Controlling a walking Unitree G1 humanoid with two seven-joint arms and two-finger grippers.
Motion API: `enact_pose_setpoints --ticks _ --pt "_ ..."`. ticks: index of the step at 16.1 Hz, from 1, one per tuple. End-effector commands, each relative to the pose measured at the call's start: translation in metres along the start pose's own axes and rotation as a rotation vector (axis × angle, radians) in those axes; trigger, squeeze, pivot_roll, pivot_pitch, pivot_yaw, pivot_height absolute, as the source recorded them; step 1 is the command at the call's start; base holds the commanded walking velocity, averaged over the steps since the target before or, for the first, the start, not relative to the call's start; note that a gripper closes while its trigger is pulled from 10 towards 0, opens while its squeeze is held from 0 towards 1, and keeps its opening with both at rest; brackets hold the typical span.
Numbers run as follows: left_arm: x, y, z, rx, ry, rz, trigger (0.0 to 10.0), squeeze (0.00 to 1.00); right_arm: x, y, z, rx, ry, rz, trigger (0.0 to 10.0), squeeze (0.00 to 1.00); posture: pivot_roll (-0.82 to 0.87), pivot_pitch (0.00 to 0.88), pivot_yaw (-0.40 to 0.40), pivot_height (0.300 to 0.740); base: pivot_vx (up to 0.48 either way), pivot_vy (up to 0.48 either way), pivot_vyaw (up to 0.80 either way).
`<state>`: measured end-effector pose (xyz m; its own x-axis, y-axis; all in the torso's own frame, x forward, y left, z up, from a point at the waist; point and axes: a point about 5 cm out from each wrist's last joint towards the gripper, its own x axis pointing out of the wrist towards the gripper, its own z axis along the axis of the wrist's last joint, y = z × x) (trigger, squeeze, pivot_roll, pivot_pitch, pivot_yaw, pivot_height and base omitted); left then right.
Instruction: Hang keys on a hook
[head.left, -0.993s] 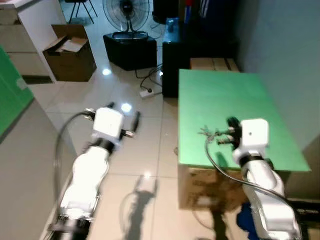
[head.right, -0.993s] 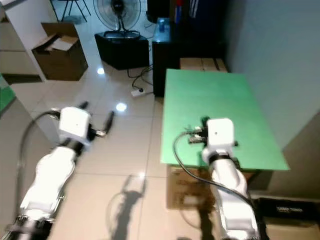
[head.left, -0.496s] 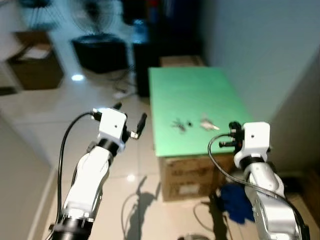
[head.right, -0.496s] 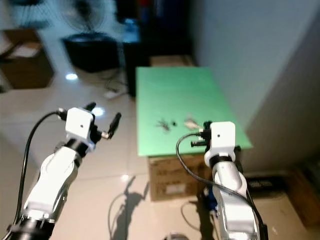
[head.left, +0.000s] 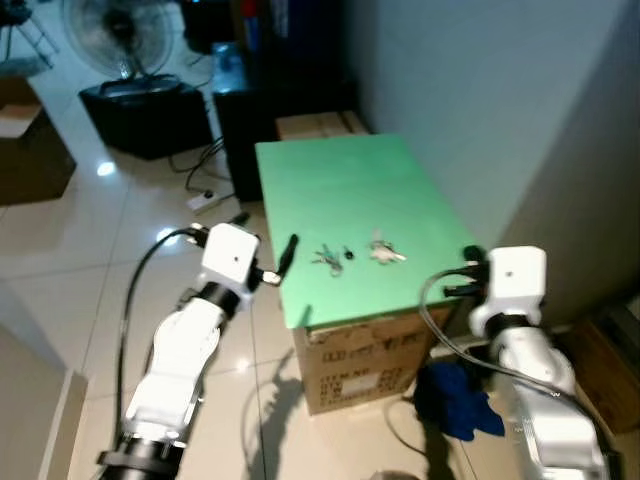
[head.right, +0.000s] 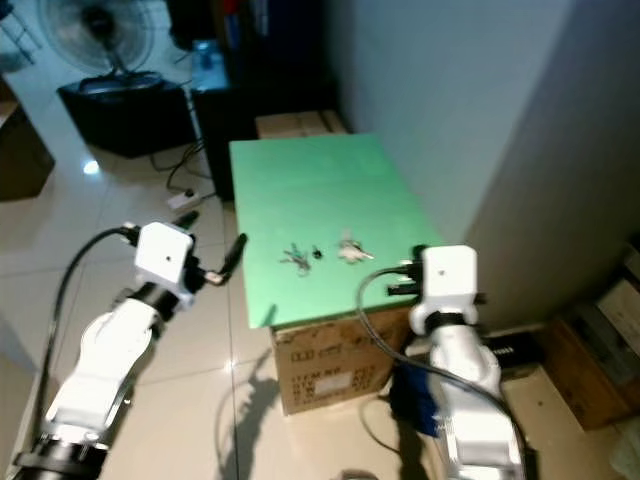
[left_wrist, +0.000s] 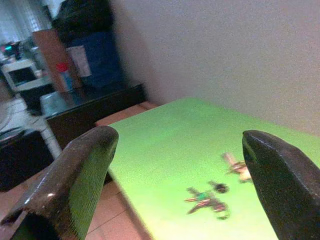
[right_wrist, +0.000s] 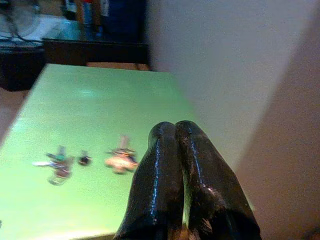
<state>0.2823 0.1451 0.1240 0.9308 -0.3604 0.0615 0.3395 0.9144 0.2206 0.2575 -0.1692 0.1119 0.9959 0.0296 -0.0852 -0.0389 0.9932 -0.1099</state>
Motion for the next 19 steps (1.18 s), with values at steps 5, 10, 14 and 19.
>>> enact_pose_setpoints --ticks 5,10,14,19 --pt "-0.0062 -0.0034 -0.0045 -0.002 0.022 -0.026 10.0 0.0 -0.0017 -0.0003 -0.0014 0.003 0.017 0.01 10.0 0.0 -0.19 0.0 0.0 0.74 0.299 0.0 0.0" --pt "-0.007 -0.0022 -0.0044 -0.001 0.021 -0.028 10.0 0.0 -0.0001 0.0015 -0.0012 -0.013 0.015 0.024 10.0 0.0 -0.18 0.0 0.004 0.74 0.3 0.0 0.0" --pt "-0.004 -0.0024 -0.0033 -0.003 0.018 -0.03 10.0 0.0 -0.0001 0.0005 -0.0022 0.004 0.023 0.019 10.0 0.0 -0.19 0.0 0.006 0.74 0.303 0.0 -0.37" --pt "0.0007 -0.0022 -0.0029 0.004 0.017 -0.04 10.0 0.0 0.0009 0.0005 -0.0005 -0.002 0.015 0.014 10.0 0.0 -0.2 0.0 0.016 0.74 0.305 0.0 -0.16"
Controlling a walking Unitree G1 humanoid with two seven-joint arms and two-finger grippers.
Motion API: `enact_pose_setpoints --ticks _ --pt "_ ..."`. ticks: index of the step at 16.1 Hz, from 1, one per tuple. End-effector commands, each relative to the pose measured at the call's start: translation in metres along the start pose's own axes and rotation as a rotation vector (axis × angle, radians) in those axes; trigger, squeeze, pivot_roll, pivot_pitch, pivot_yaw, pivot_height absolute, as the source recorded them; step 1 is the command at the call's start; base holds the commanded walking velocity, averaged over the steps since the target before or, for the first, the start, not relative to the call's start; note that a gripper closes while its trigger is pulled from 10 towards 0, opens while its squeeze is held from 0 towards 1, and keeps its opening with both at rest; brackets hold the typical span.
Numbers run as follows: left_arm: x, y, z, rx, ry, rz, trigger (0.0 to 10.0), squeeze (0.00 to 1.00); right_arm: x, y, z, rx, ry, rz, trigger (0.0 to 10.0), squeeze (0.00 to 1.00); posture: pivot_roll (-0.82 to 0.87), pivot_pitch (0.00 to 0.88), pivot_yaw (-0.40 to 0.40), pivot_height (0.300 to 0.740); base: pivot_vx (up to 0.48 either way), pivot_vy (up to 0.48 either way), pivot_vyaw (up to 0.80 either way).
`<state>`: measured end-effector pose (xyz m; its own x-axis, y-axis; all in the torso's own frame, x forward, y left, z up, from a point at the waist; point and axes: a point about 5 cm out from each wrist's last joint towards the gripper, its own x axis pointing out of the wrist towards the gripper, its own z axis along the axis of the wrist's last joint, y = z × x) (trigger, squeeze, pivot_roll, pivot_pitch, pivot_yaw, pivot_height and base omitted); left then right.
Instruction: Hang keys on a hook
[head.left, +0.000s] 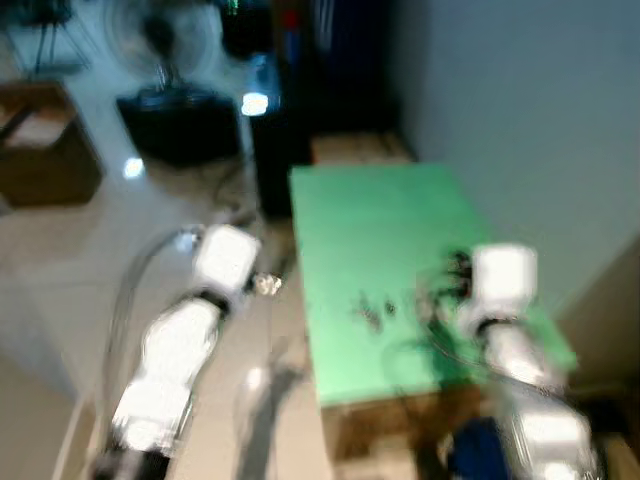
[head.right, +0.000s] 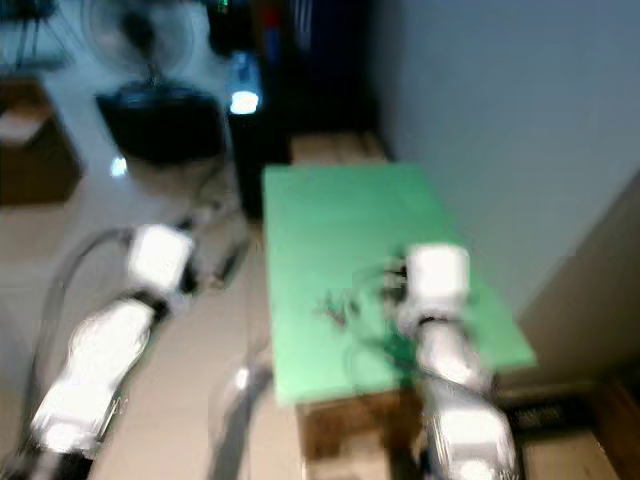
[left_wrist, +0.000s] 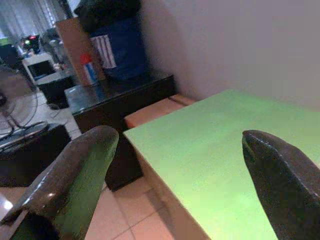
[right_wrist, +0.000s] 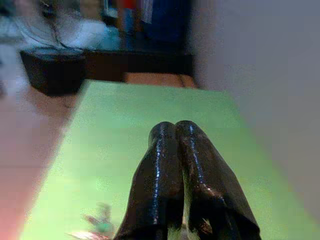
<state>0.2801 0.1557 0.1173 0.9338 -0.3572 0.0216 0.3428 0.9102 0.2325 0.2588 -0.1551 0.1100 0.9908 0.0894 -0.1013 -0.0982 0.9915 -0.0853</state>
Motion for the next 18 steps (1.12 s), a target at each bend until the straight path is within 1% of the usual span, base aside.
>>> enact_pose_setpoints --ticks 1,4,8,11,13,14,15,18 --pt "0.008 -0.01 0.006 -0.008 -0.023 -0.035 10.0 0.0 -0.001 -0.014 0.0 -0.027 0.009 -0.042 10.0 0.0 -0.2 0.0 0.015 0.74 0.304 0.0 0.0" --pt "0.006 -0.012 0.004 -0.02 -0.019 -0.042 10.0 0.0 -0.002 -0.014 -0.003 -0.028 0.028 -0.028 10.0 0.0 -0.2 0.0 0.005 0.74 0.302 0.0 0.0" --pt "0.003 -0.011 0.0 -0.022 -0.001 -0.023 10.0 0.0 -0.003 -0.015 -0.007 -0.033 0.051 -0.028 10.0 0.0 -0.2 0.0 -0.003 0.74 0.0 0.0 0.0" --pt "-0.003 -0.01 -0.002 -0.019 0.011 -0.048 10.0 0.0 -0.002 -0.014 -0.006 -0.024 0.056 -0.031 10.0 0.0 -0.18 0.0 -0.017 0.74 0.0 0.0 0.0" --pt "-0.005 -0.011 -0.004 0.003 0.033 -0.088 10.0 0.0 -0.001 -0.013 -0.012 -0.037 0.099 -0.036 10.0 0.0 -0.18 0.008 -0.018 0.74 0.0 0.0 0.0" --pt "-0.007 -0.011 -0.005 0.016 0.045 -0.113 10.0 0.0 0.001 -0.011 -0.017 -0.05 0.126 -0.036 10.0 0.38 -0.18 0.016 -0.016 0.74 0.0 0.0 0.0" --pt "-0.007 -0.011 -0.006 0.016 0.047 -0.121 10.0 0.0 0.004 -0.008 -0.019 -0.038 0.127 -0.042 10.0 1.0 -0.18 0.026 -0.015 0.74 0.0 0.0 0.0" --pt "-0.013 -0.016 -0.007 0.029 0.069 -0.186 10.0 0.0 0.006 0.0 -0.029 -0.024 0.166 0.018 10.0 1.0 -0.16 0.045 -0.013 0.74 0.0 0.0 0.0"
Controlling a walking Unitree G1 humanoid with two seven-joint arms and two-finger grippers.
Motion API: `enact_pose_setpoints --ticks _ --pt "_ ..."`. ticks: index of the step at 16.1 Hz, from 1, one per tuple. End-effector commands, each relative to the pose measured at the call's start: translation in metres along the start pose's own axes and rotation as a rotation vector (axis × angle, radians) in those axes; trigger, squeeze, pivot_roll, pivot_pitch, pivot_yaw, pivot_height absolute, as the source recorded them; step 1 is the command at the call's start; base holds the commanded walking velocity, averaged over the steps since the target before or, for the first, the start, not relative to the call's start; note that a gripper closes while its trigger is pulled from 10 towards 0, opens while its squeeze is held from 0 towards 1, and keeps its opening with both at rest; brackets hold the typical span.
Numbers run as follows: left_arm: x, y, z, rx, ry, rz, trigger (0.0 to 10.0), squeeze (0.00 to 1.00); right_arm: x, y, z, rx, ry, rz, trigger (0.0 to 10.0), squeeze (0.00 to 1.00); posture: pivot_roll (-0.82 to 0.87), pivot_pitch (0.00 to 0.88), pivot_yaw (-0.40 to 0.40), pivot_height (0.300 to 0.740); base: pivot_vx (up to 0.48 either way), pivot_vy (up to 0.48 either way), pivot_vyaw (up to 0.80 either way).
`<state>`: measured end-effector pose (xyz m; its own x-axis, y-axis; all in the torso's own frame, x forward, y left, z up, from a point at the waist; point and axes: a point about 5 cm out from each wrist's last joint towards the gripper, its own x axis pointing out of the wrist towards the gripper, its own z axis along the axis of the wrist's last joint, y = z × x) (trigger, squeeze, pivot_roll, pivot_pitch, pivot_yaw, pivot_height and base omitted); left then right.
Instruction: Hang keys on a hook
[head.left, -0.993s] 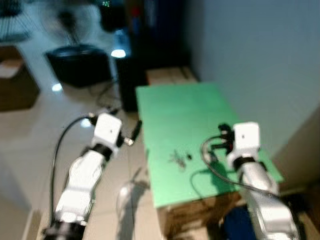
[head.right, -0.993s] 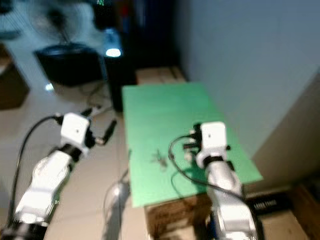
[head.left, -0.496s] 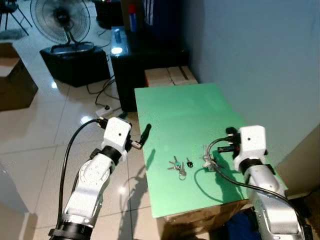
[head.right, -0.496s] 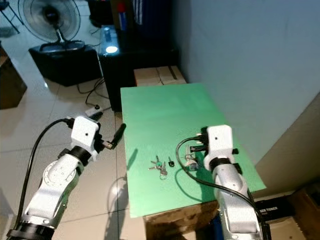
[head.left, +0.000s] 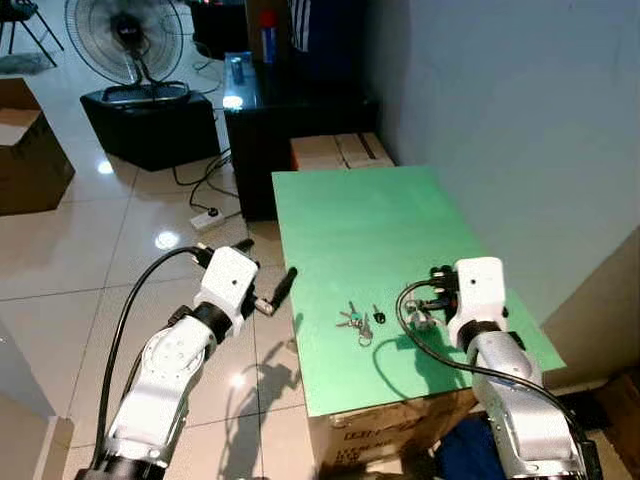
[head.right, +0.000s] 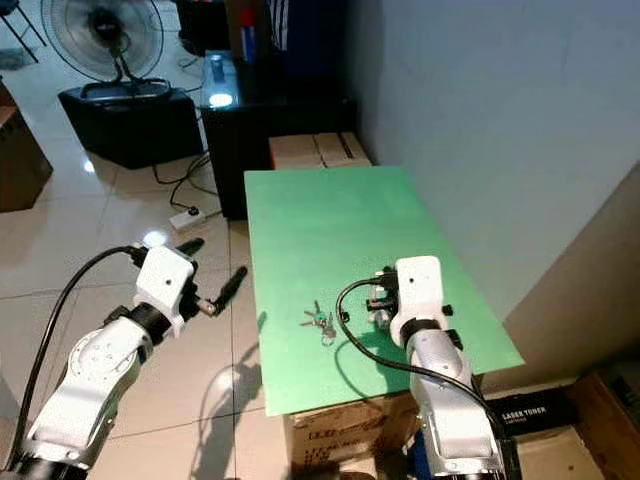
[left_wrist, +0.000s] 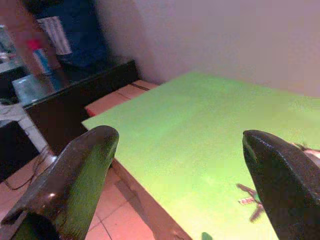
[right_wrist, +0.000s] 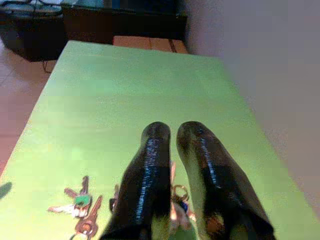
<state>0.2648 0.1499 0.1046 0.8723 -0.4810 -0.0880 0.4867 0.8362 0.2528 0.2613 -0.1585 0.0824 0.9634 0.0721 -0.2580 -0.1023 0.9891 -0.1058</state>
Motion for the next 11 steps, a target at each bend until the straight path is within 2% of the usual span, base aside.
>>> enact_pose_setpoints --ticks 1,2,5,7,9,10,11 --pt "-0.001 -0.004 0.003 0.006 -0.003 -0.033 10.0 0.0 0.002 0.002 -0.003 -0.01 0.016 0.025 10.0 1.0 -0.16 0.045 -0.013 0.74 0.0 0.0 0.0" --pt "-0.006 -0.002 0.004 0.019 0.013 -0.049 10.0 0.0 0.01 -0.002 -0.017 -0.033 0.076 0.068 10.0 1.0 -0.15 0.063 -0.025 0.74 0.0 0.0 0.0" --pt "-0.012 0.001 0.005 0.013 0.026 -0.062 10.0 0.0 0.023 -0.005 -0.031 -0.05 0.155 0.114 10.0 1.0 -0.12 0.098 -0.027 0.74 0.0 0.0 0.0" --pt "-0.017 0.0 0.004 0.026 0.047 -0.082 10.0 0.0 0.037 0.002 -0.036 -0.101 0.206 0.204 10.0 1.0 -0.1 0.118 -0.023 0.74 0.0 0.0 0.0" --pt "-0.024 0.004 0.008 0.041 0.07 -0.093 10.0 0.0 0.055 0.019 -0.032 -0.198 0.237 0.386 10.0 1.0 -0.08 0.147 -0.022 0.74 0.0 0.0 0.0" --pt "-0.024 0.004 0.008 0.041 0.072 -0.094 10.0 0.0 0.056 0.02 -0.031 -0.205 0.237 0.402 10.0 1.0 -0.08 0.147 -0.022 0.74 0.0 0.0 0.0" --pt "-0.025 0.004 0.008 0.038 0.079 -0.097 10.0 0.0 0.058 0.025 -0.027 -0.227 0.238 0.468 10.0 1.0 -0.08 0.156 -0.024 0.74 0.0 0.0 0.0"
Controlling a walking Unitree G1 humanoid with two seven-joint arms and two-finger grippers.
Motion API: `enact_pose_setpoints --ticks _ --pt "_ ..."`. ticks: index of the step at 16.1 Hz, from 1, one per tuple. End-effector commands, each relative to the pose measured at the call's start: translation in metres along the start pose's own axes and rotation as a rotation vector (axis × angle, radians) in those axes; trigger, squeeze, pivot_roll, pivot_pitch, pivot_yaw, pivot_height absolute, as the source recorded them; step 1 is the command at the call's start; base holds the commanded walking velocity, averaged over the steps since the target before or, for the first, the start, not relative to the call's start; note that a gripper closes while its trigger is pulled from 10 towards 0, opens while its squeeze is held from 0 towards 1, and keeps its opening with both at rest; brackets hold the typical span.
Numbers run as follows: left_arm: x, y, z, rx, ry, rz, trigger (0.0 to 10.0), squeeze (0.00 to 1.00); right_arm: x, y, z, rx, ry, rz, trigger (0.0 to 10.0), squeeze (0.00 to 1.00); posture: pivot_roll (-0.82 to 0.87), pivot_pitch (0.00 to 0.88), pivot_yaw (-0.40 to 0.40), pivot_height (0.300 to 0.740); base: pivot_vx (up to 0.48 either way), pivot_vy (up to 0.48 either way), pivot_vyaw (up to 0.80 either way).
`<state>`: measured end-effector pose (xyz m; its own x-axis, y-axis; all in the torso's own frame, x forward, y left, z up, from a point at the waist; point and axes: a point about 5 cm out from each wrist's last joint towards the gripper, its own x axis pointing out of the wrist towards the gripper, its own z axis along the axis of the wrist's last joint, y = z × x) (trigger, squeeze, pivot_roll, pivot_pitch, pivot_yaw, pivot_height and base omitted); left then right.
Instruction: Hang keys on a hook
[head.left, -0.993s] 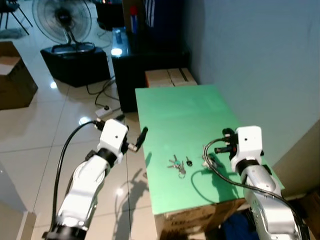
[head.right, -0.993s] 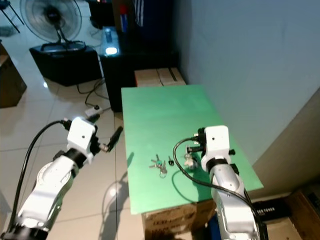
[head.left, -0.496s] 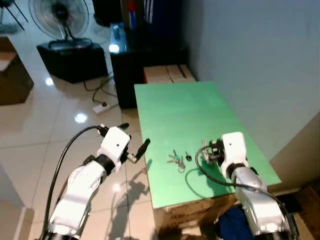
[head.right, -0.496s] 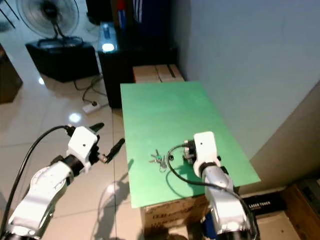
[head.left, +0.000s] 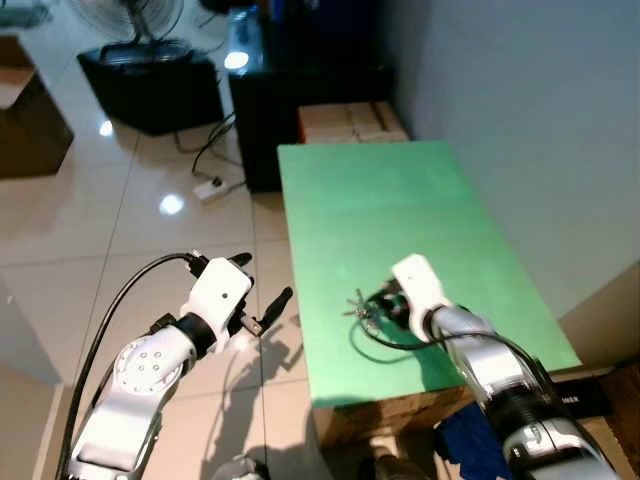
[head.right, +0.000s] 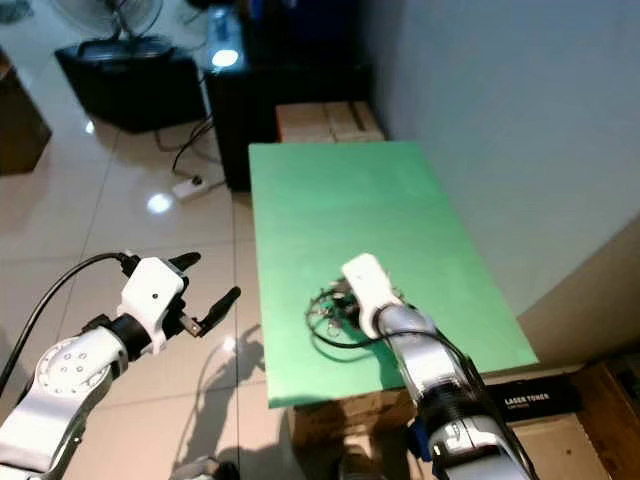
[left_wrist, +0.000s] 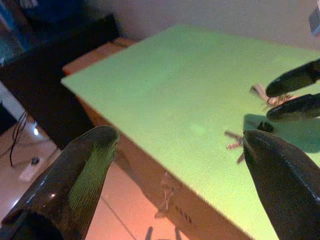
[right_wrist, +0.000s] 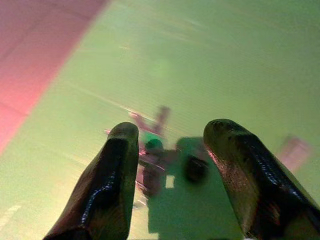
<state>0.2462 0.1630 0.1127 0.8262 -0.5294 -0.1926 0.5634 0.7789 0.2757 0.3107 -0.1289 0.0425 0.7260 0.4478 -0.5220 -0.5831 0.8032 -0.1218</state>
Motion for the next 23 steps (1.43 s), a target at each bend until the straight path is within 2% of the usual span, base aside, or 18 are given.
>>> enact_pose_setpoints --ticks 1,2,4,6,9,12,13,14,15,16,19,20,21,22,23 --pt "-0.003 -0.001 0.001 -0.008 0.004 -0.021 10.0 0.0 0.002 0.003 -0.002 -0.033 0.026 0.074 10.0 1.0 -0.08 0.158 -0.03 0.74 0.0 0.0 0.0" --pt "-0.004 -0.003 0.002 -0.017 0.014 -0.051 10.0 0.0 0.004 0.004 -0.001 -0.061 0.057 0.132 10.0 1.0 -0.07 0.16 -0.037 0.74 0.0 0.0 0.0" --pt "-0.005 -0.005 0.003 -0.027 0.022 -0.086 10.0 0.0 0.006 0.003 -0.003 -0.096 0.098 0.171 10.0 1.0 -0.07 0.165 -0.04 0.74 0.0 0.0 0.0" --pt "-0.009 -0.008 0.004 -0.056 0.032 -0.151 10.0 0.0 0.008 0.0 -0.011 -0.202 0.219 0.211 10.0 1.0 -0.07 0.176 -0.041 0.74 0.0 0.0 0.0" --pt "-0.014 -0.011 0.006 -0.065 0.045 -0.182 10.0 0.0 0.009 -0.005 -0.015 -0.231 0.309 0.209 10.0 1.0 -0.07 0.175 -0.043 0.74 0.0 0.0 0.0" --pt "-0.015 -0.012 0.007 -0.067 0.05 -0.195 10.0 0.0 0.011 -0.005 -0.015 -0.259 0.323 0.182 10.0 1.0 -0.06 0.175 -0.042 0.74 0.0 0.0 0.0" --pt "-0.016 -0.012 0.008 -0.064 0.053 -0.2 10.0 0.0 0.013 -0.005 -0.014 -0.224 0.311 0.154 10.0 0.95 -0.06 0.177 -0.039 0.74 0.0 0.0 0.0" --pt "-0.016 -0.013 0.009 -0.06 0.054 -0.205 10.0 0.0 0.014 -0.005 -0.013 -0.21 0.308 0.144 10.0 0.0 -0.06 0.178 -0.038 0.74 0.0 0.0 0.0" --pt "-0.017 -0.013 0.009 -0.059 0.054 -0.207 10.0 0.0 0.014 -0.006 -0.013 -0.207 0.307 0.139 10.0 0.0 -0.06 0.178 -0.038 0.74 0.0 0.0 0.0" --pt "-0.017 -0.013 0.01 -0.056 0.058 -0.21 10.0 0.0 0.016 -0.007 -0.01 -0.156 0.287 0.109 10.0 0.0 -0.05 0.178 -0.034 0.74 0.0 0.0 0.0" --pt "-0.018 -0.014 0.012 -0.05 0.06 -0.214 10.0 0.0 0.017 -0.006 -0.011 -0.088 0.273 0.081 10.0 0.0 -0.05 0.178 -0.027 0.74 0.0 0.0 0.0" --pt "-0.018 -0.014 0.012 -0.048 0.061 -0.217 10.0 0.0 0.017 -0.004 -0.013 -0.065 0.279 0.079 4.9 0.0 -0.05 0.18 -0.024 0.74 0.0 0.0 0.0" --pt "-0.018 -0.014 0.012 -0.047 0.061 -0.219 10.0 0.0 0.017 -0.004 -0.015 -0.052 0.282 0.077 4.9 0.0 -0.05 0.18 -0.024 0.74 0.0 0.0 0.0" --pt "-0.018 -0.014 0.013 -0.045 0.062 -0.221 10.0 0.0 0.017 -0.002 -0.018 -0.001 0.284 0.073 3.6 0.0 -0.05 0.184 -0.023 0.74 0.0 0.0 0.0" --pt "-0.018 -0.013 0.013 -0.043 0.063 -0.222 10.0 0.0 0.017 -0.002 -0.02 0.023 0.286 0.073 3.5 0.0 -0.05 0.185 -0.024 0.74 0.0 0.0 0.0"
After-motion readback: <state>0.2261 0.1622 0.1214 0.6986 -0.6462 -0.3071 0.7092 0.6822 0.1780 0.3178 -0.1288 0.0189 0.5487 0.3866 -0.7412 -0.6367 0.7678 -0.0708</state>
